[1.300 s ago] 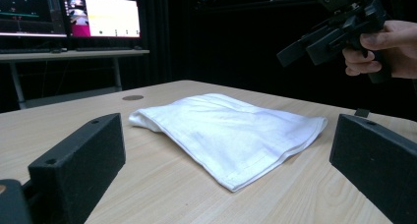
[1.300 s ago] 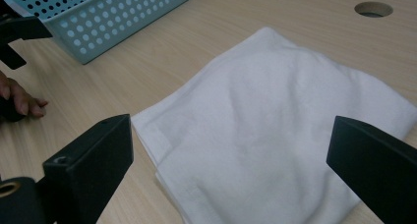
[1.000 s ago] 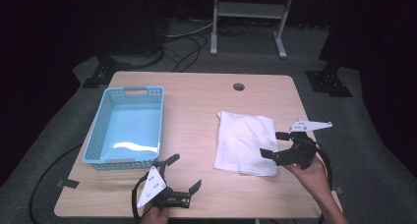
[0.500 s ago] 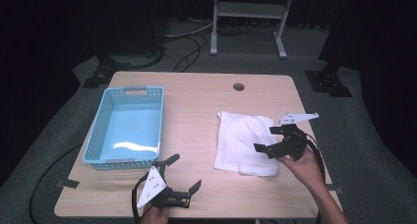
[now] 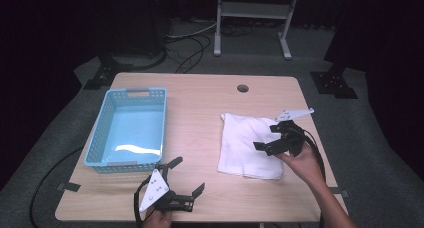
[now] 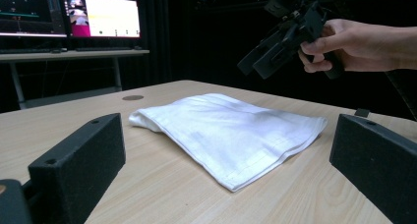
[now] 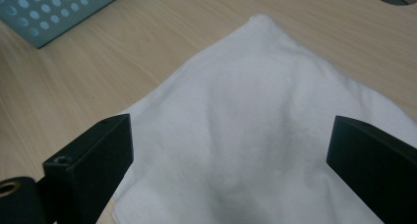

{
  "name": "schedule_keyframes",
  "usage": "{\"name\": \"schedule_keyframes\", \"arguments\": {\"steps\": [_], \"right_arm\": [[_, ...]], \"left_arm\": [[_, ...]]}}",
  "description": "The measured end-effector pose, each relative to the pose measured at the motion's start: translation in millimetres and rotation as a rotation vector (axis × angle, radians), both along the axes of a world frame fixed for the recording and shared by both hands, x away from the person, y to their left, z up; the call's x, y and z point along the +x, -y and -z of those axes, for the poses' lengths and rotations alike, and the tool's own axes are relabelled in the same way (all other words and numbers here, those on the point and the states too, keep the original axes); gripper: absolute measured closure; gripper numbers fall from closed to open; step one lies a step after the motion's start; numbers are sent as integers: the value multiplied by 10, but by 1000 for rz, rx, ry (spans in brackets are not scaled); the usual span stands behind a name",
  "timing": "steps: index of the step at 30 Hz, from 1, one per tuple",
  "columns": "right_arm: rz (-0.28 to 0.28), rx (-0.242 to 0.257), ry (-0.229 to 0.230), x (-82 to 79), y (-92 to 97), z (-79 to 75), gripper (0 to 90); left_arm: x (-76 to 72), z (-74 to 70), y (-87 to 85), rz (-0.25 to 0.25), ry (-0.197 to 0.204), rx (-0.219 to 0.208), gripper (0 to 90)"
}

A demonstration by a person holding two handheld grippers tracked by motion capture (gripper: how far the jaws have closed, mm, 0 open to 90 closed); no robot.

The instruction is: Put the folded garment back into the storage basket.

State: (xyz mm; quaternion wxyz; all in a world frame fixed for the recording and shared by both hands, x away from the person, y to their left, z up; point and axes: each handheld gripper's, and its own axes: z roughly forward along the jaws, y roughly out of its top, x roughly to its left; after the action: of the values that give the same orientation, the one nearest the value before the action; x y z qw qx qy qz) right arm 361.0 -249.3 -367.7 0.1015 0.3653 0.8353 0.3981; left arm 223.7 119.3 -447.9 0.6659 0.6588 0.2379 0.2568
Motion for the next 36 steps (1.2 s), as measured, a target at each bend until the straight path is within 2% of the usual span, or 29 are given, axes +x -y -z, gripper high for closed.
{"name": "schedule_keyframes", "arguments": {"steps": [11,18,28,36], "right_arm": [[15,-50,-15,146,-138,-29,37],[11,-63,-20,214,-171,-55,37],[-2,-63,-91,276,-198,35,37],[1,-71,-126,362,-228,157,37]], "left_arm": [[0,0,-1,0,0,0,0],[0,0,-1,0,-1,0,0],[0,0,0,0,0,0,0],[0,0,-1,0,0,0,0]]}}
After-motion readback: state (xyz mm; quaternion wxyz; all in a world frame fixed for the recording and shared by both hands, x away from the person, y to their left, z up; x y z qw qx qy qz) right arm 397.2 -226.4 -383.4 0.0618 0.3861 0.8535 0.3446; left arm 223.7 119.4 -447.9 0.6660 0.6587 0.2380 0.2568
